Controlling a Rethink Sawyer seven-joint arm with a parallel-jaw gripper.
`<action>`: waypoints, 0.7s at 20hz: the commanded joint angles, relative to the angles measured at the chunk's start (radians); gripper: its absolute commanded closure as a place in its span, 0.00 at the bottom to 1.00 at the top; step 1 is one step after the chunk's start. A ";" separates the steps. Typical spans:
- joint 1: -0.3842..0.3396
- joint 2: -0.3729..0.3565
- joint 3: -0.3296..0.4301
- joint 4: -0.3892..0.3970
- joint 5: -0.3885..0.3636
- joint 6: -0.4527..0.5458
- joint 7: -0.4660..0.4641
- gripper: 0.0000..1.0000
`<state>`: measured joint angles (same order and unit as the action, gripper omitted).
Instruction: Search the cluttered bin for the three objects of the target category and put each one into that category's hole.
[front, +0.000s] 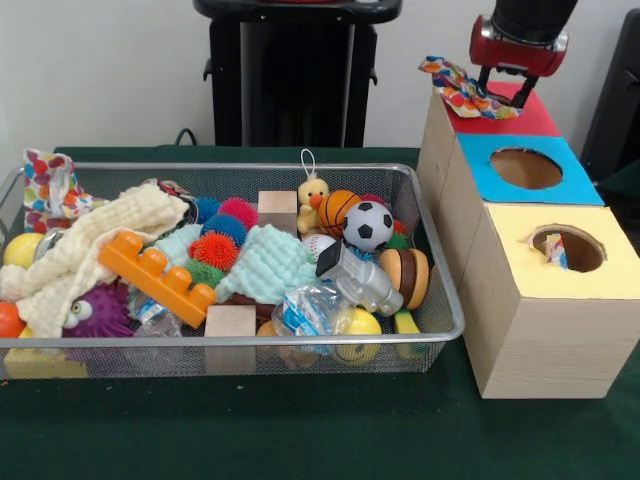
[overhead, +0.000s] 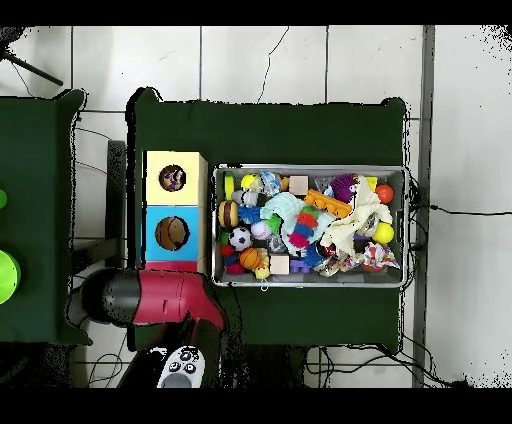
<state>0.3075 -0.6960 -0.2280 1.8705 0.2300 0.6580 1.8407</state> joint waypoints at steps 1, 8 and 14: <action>-0.058 -0.072 0.075 0.111 0.072 -0.093 0.182 0.00; -0.066 -0.078 0.077 0.105 0.059 -0.077 0.181 0.00; -0.065 -0.098 0.065 0.089 0.049 -0.040 0.178 0.00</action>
<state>0.2692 -0.7561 -0.2215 1.9514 0.2420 0.5896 1.8407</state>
